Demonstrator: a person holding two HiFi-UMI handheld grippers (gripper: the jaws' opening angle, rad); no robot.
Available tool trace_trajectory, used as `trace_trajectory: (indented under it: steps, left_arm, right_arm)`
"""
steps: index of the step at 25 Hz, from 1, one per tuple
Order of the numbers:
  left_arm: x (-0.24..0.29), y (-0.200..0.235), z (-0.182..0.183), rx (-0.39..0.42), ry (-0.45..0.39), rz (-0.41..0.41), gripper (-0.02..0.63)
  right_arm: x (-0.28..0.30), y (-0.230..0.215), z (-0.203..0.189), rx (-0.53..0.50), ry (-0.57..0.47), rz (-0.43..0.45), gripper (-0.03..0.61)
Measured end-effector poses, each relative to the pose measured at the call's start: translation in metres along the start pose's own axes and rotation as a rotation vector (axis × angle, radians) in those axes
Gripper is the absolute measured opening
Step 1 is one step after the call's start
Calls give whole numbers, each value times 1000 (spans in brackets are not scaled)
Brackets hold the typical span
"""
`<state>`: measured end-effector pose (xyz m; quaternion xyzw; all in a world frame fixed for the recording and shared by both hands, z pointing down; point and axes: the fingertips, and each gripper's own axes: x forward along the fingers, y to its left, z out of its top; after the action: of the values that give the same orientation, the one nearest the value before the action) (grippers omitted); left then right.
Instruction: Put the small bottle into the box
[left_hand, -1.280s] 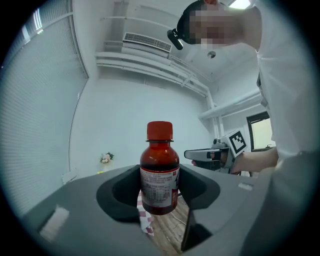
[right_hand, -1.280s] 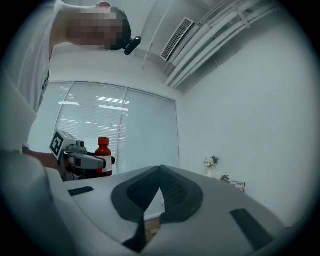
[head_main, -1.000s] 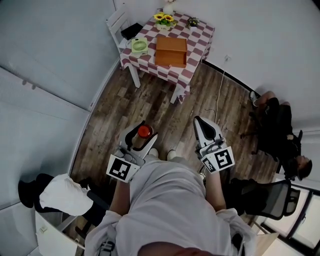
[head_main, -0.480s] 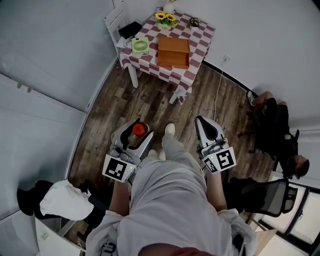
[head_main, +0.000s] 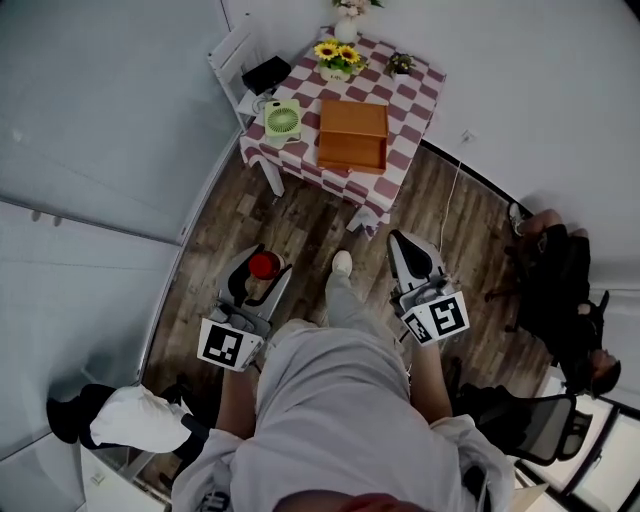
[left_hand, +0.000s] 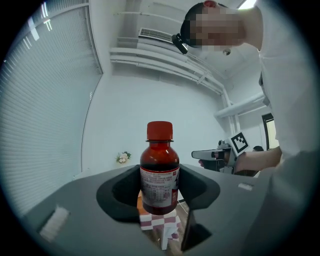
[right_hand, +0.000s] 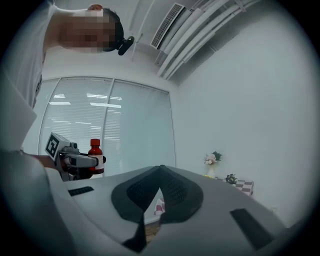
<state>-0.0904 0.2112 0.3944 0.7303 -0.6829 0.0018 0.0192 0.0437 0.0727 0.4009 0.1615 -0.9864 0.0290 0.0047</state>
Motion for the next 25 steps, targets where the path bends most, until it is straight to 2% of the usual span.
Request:
trace_trajectory:
  steps: [8, 12, 17, 20, 25]
  left_arm:
    - [112, 58, 2, 66, 58, 46, 216]
    - [154, 78, -3, 72, 69, 70, 216]
    - [192, 115, 11, 31, 16, 93, 215]
    - [217, 139, 12, 39, -1, 64, 215]
    - [265, 170, -4, 74, 13, -67, 215]
  right_arm:
    - [83, -112, 4, 53, -2, 44, 3]
    - [111, -143, -3, 73, 7, 68, 3]
    - [137, -162, -9, 107, 19, 68, 3]
    - [148, -171, -11, 105, 27, 36, 3]
    - [155, -187, -6, 101, 33, -85, 3]
